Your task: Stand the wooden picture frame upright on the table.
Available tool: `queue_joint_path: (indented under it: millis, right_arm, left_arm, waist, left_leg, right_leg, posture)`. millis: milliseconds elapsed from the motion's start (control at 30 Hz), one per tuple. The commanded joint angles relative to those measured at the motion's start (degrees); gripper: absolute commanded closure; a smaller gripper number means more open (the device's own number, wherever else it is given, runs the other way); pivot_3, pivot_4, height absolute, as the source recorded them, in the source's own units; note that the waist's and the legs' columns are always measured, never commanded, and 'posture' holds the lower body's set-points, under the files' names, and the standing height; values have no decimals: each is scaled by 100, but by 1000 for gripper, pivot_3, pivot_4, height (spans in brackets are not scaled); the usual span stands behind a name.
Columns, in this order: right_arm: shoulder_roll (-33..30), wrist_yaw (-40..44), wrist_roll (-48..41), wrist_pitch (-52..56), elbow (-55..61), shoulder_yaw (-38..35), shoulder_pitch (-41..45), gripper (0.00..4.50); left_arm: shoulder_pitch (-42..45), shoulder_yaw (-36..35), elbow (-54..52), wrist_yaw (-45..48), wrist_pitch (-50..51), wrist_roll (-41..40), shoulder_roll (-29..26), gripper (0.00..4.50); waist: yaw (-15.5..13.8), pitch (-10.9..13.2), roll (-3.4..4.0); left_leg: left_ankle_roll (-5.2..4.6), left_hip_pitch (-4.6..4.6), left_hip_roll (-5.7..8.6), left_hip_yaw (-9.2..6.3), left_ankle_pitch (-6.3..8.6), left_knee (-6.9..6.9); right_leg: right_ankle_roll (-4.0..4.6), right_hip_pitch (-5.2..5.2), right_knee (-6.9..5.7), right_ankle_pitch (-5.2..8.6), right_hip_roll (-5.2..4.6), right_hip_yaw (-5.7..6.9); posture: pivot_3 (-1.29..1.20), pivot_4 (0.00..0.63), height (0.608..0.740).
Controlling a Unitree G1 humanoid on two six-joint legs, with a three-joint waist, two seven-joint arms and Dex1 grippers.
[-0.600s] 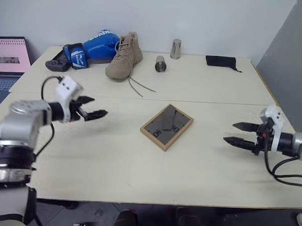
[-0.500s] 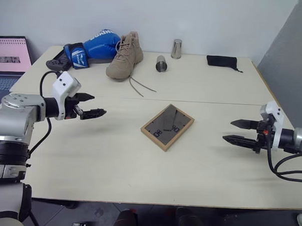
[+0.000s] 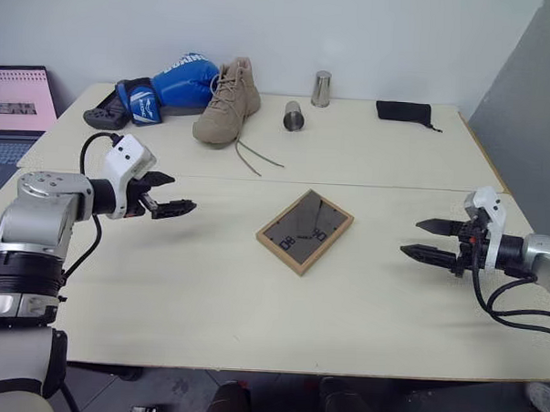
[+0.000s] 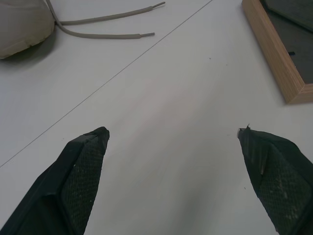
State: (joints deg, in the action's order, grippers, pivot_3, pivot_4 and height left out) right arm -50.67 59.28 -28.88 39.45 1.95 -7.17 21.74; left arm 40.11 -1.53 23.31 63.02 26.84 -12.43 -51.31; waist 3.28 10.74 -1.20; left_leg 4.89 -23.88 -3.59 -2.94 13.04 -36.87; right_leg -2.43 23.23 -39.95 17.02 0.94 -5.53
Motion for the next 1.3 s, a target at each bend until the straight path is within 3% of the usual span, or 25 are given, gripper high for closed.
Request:
queue_joint_path:
  millis: [33, 567, 667, 800, 900, 1100, 1300]
  right_arm:
    - [183, -398, 189, -200, 56, -56, 135, 557]
    - [1487, -1683, 1687, -781, -523, 1343, 690, 4476]
    - [1681, -1758, 1850, -914, -699, 1449, 761, 4500]
    - [2130, -1963, 2025, -1052, -1017, 1586, 1072, 4500]
    - [2431, -1967, 2254, -1220, -1310, 1841, 1377, 4500]
    - [2965, -2093, 2372, -1404, -1795, 1852, 1779, 4500]
    - [2709, -1839, 2392, -1257, -1375, 1829, 1468, 4500]
  left_arm:
    - [128, -5, 143, -29, -240, 40, 151, 387]
    - [964, 862, 1825, -453, -1828, 917, 1890, 4010]
    - [1040, 918, 1961, -460, -2006, 985, 2131, 4490]
    - [946, 1113, 1754, -305, -1902, 1053, 2379, 4490]
    - [591, 1439, 1077, 225, -1702, 1097, 2294, 4490]
    - [104, 1441, -4, 570, -1133, 936, 2006, 4490]
    - [-48, 1356, -162, 421, -1010, 1011, 1843, 4490]
  waist:
    - [-2, 0, 0]
    - [-11, 0, 0]
    - [-13, 0, 0]
    - [22, 0, 0]
    - [66, -1, 1]
    - [87, -1, 1]
    - [86, -1, 1]
  left_leg:
    - [0, 0, 0, 0, 0, -1]
    - [0, -2, 2, -1, 0, -6]
    - [0, -2, 3, 0, 0, -6]
    - [0, -2, 2, 0, 0, -5]
    - [0, 2, 2, -1, -1, -3]
    - [1, 1, 2, -4, -1, -3]
    - [0, 1, 2, -5, -1, -4]
  right_leg:
    - [0, 0, 0, 0, 0, 0]
    - [1, 0, -3, -1, 0, 0]
    - [1, 0, -3, -1, -2, 0]
    - [1, 0, -4, -2, -1, -1]
    - [1, 0, -8, -2, 1, -1]
    - [2, 0, -11, -2, -1, 0]
    - [2, 0, -12, -2, -1, 1]
  posture:
    - [0, 150, 740]
    - [0, 150, 740]
    - [0, 150, 740]
    - [0, 150, 740]
    - [0, 150, 740]
    - [0, 150, 740]
    - [0, 150, 740]
